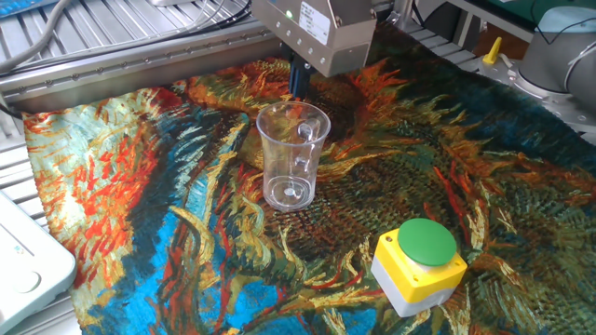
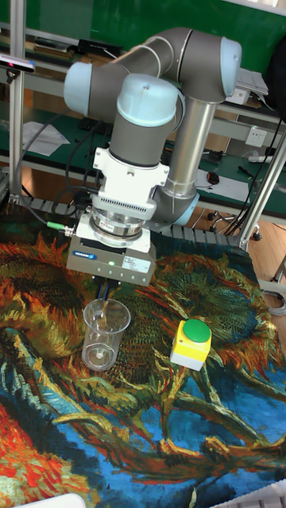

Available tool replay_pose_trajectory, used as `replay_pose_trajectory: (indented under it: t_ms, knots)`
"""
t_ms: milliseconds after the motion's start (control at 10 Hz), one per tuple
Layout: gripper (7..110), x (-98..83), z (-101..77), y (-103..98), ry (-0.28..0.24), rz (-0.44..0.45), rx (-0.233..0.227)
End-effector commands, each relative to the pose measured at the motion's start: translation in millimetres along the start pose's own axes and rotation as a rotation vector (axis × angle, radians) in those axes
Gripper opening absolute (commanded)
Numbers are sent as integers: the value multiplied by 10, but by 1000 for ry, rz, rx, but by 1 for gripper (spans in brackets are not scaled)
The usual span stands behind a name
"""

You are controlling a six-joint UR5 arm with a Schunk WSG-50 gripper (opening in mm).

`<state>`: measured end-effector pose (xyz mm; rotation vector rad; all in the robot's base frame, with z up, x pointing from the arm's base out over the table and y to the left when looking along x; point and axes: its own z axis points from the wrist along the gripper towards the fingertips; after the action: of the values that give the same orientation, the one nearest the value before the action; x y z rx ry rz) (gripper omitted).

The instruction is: Pick up the cup

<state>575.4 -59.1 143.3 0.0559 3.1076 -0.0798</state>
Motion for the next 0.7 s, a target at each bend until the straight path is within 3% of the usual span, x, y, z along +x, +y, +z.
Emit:
replay_pose_trajectory:
  t_ms: [0, 300, 400, 600]
  knots:
    - [7, -20, -10, 52, -7, -11, -24]
    - [7, -547, 126, 1, -11, -59, -45]
    - [7, -643, 194, 58, -21, -60, -53]
    - [7, -673, 200, 190, -12, -34, -56]
